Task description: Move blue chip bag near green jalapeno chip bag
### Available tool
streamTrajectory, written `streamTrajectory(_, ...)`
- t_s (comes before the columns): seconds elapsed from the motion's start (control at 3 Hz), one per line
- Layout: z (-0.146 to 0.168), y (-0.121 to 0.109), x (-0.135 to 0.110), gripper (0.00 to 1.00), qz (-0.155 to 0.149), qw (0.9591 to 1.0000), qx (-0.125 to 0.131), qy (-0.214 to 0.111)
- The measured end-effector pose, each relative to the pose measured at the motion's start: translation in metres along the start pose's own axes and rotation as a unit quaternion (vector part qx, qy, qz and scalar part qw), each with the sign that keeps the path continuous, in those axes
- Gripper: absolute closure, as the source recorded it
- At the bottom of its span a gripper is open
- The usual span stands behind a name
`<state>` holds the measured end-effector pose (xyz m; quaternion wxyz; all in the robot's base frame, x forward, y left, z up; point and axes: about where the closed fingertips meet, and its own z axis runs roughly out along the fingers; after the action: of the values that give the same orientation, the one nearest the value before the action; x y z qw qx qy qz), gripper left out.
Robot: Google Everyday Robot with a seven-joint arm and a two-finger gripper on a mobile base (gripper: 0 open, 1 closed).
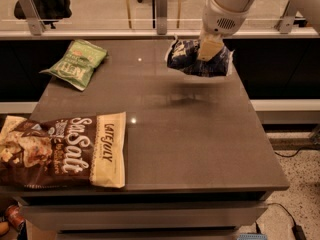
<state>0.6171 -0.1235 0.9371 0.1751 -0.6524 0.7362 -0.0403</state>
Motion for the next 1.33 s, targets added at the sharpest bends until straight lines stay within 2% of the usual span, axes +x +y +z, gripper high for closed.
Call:
streamTrajectory(0.33,-0.009,-0.021,-0.02,1.0,-0.048,0.9987,0.014,0.007)
streamTrajectory(0.67,-0.011,-0.045,-0.049,1.0,-0.104,0.9942,0.026,0.009)
streamTrajectory(1.33,-0.004,-0.072,-0.123,1.0,-0.207,0.977,0.052,-0.003)
